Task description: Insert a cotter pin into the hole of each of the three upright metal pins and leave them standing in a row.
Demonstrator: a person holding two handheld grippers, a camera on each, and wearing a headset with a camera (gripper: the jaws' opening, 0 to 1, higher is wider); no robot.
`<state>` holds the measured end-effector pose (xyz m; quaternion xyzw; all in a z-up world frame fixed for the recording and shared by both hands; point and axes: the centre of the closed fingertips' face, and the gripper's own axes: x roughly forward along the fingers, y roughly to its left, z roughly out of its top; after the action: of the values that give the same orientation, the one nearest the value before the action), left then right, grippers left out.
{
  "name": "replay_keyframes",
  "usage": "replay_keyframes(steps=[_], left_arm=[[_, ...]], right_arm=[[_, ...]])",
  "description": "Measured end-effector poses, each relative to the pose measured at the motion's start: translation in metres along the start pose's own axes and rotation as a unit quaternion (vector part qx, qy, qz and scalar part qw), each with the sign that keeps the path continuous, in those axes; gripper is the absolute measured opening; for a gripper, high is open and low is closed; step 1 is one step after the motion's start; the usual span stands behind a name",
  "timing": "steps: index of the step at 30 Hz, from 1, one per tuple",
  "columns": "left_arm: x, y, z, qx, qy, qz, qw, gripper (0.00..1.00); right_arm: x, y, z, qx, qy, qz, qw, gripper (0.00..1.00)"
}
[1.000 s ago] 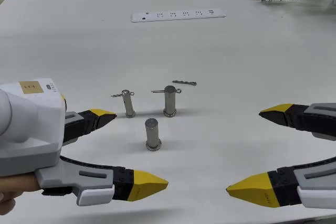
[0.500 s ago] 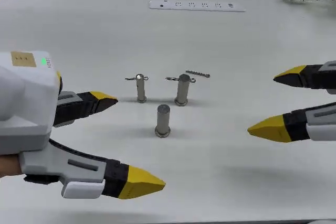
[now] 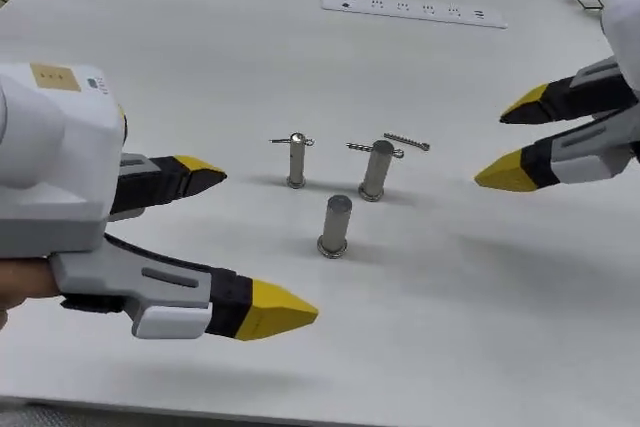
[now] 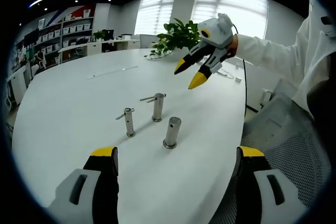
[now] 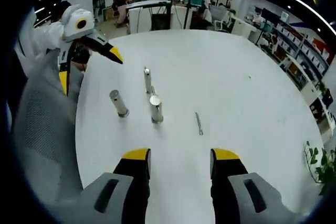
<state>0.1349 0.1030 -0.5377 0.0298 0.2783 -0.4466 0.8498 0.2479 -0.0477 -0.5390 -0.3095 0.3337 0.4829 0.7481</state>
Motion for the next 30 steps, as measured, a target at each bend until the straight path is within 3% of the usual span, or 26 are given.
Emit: replay_keyframes(steps=[6, 9, 13, 18, 21, 25, 30], left_arm=[[-0.001, -0.007, 0.004, 0.0, -0.004, 0.002, 1.0, 0.92], [-0.003, -0.013, 0.003, -0.016, -0.01, -0.008, 0.9998, 0.92], [-0.003, -0.017, 0.001, -0.016, -0.007, -0.008, 0.9998, 0.91], [-0.005, -0.015, -0.002, -0.019, -0.006, -0.011, 0.9997, 0.91], [-0.007, -0.006, -0.001, -0.023, -0.009, 0.004, 0.9997, 0.93], [-0.006, -0.002, 0.001, -0.022, -0.011, 0.003, 0.9997, 0.94], [-0.002, -0.005, 0.004, -0.015, -0.009, 0.001, 0.9998, 0.94]], right_arm=[[0.023, -0.007, 0.005, -0.016, 0.018, 0.02, 0.9995, 0.36], [0.035, -0.013, 0.001, -0.018, 0.038, 0.027, 0.9988, 0.33], [0.049, -0.023, -0.005, -0.019, 0.056, 0.027, 0.9979, 0.26], [0.062, -0.027, -0.006, -0.012, 0.066, 0.036, 0.9971, 0.21], [0.07, -0.031, -0.006, -0.016, 0.078, 0.034, 0.9962, 0.21], [0.076, -0.03, -0.004, -0.019, 0.078, 0.04, 0.996, 0.16], [0.083, -0.029, -0.005, -0.03, 0.088, 0.049, 0.9945, 0.16]])
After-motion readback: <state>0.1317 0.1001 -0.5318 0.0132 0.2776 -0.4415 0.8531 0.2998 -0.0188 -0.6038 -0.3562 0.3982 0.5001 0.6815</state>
